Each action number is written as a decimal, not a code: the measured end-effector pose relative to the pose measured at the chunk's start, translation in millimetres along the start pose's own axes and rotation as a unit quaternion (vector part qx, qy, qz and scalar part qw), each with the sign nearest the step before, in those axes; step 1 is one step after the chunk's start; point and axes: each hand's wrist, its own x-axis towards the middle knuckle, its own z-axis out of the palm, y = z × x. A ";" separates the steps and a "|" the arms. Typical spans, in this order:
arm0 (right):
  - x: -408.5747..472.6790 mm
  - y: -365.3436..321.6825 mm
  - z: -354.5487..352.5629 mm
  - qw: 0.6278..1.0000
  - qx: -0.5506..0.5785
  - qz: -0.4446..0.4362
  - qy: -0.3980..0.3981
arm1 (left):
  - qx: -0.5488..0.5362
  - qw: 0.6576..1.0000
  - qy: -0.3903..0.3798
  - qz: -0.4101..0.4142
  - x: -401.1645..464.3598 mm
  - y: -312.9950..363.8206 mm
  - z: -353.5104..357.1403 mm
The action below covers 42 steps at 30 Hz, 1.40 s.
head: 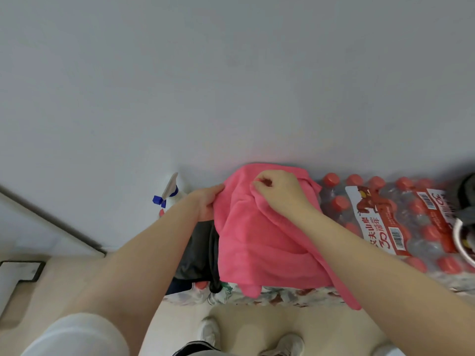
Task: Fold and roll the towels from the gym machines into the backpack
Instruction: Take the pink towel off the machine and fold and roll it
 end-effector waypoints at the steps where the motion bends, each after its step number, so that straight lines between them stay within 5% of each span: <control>1: -0.4 -1.1 -2.5 1.000 0.003 0.001 0.000 | -0.018 1.000 0.001 0.004 -2.4 3.7 0.6; 6: -4.1 -15.2 -20.0 0.989 0.145 0.021 0.008 | -0.046 0.982 0.088 0.162 -21.5 17.9 4.5; 10: -14.7 -35.5 -36.2 0.952 0.300 0.028 -0.045 | 0.075 0.926 0.063 0.364 -61.4 16.8 25.4; 13: -21.7 -42.4 -47.1 0.955 0.262 -0.007 -0.140 | 0.175 0.883 0.032 0.434 -82.1 14.2 40.7; 18: -25.7 -36.6 -53.3 0.966 0.231 -0.037 -0.114 | 0.159 0.890 0.008 0.426 -88.8 6.3 42.7; 23: -21.4 -26.0 -37.9 0.987 0.052 -0.144 0.053 | 0.145 0.904 -0.024 0.402 -95.4 2.0 45.4; 34: -26.0 -38.6 -29.1 0.968 0.139 -0.140 0.157 | 0.075 0.934 -0.089 0.338 -108.4 -6.6 48.6; 39: -36.7 -42.6 -40.3 0.969 0.150 -0.117 0.157 | 0.138 0.901 -0.129 0.391 -126.4 -16.8 52.6; 42: -49.7 -38.9 -48.2 0.965 0.184 -0.112 0.152 | 0.198 0.874 -0.092 0.435 -134.9 -18.8 55.8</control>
